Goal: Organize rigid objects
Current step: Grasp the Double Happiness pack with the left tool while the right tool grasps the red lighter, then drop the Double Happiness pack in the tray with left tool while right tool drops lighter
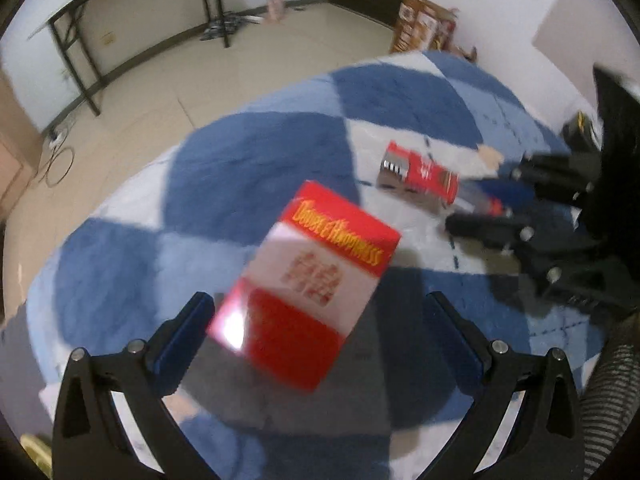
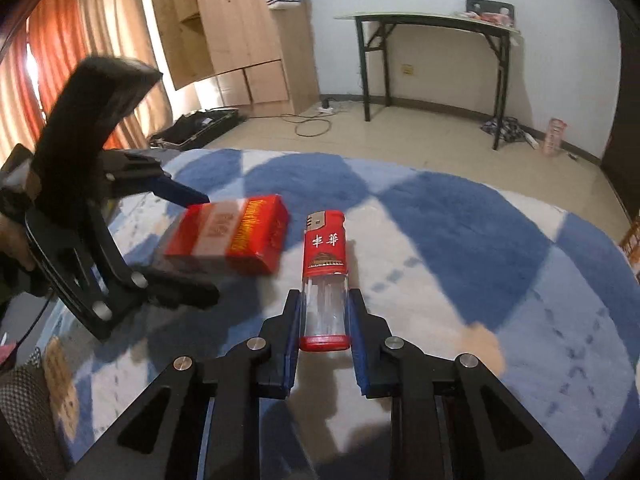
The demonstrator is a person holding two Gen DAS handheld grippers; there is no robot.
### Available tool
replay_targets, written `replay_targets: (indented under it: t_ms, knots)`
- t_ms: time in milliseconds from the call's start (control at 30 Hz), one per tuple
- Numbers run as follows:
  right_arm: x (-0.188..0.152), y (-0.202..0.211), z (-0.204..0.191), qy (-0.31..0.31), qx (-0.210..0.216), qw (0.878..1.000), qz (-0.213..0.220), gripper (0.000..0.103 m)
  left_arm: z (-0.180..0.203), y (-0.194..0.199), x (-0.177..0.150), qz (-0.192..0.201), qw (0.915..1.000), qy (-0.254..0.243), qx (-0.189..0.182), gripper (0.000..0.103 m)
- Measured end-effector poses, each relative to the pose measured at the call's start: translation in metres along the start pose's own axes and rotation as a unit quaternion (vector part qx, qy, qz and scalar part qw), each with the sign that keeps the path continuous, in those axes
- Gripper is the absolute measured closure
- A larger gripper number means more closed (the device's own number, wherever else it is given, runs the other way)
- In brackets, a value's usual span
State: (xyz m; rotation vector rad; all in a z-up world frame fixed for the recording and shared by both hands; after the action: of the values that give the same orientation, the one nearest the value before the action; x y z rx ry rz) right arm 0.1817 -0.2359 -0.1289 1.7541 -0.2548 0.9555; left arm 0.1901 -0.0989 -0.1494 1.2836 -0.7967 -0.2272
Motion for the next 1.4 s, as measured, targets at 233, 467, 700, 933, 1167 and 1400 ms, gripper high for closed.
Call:
replay_targets:
  t_ms: [233, 467, 700, 933, 1167, 1400]
  knots:
    - [0.014, 0.015, -0.004, 0.007, -0.003, 1.000, 0.013, 0.081, -0.011, 0.024, -0.006, 0.075, 0.9914, 0.098, 0.044, 0.043]
    - [0.065, 0.033, -0.069, 0.038, 0.048, 0.997, 0.055, 0.081, -0.085, 0.137, -0.069, 0.146, 0.9661, 0.192, 0.094, 0.043]
    - [0.112, 0.001, -0.214, 0.120, 0.145, 0.982, 0.032, 0.081, -0.200, 0.235, -0.219, 0.137, 0.9141, 0.310, 0.223, 0.043]
    - [0.133, -0.069, -0.347, 0.199, 0.232, 0.952, -0.012, 0.081, -0.235, 0.229, -0.314, 0.106, 0.8838, 0.389, 0.237, 0.043]
    - [0.130, -0.127, -0.390, 0.247, 0.222, 0.940, -0.074, 0.081, -0.259, 0.216, -0.328, 0.105, 0.8808, 0.417, 0.198, 0.043]
    - [0.136, -0.150, -0.403, 0.263, 0.210, 0.938, -0.083, 0.081, -0.266, 0.204, -0.339, 0.117, 0.8747, 0.435, 0.179, 0.040]
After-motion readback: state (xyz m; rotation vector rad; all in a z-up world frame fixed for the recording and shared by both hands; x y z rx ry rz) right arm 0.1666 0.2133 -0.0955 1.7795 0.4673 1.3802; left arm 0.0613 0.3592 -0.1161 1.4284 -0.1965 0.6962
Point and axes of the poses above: each gripper's, at about its wrist camera, not at the fingertips, and y roughly against the way its jaws point, z to its right, x to its top, the point moved 7 cm from there along -y, roughly the way its jaws point, and after that the axes turned 4 degrees about y, right-handed, at the moved point
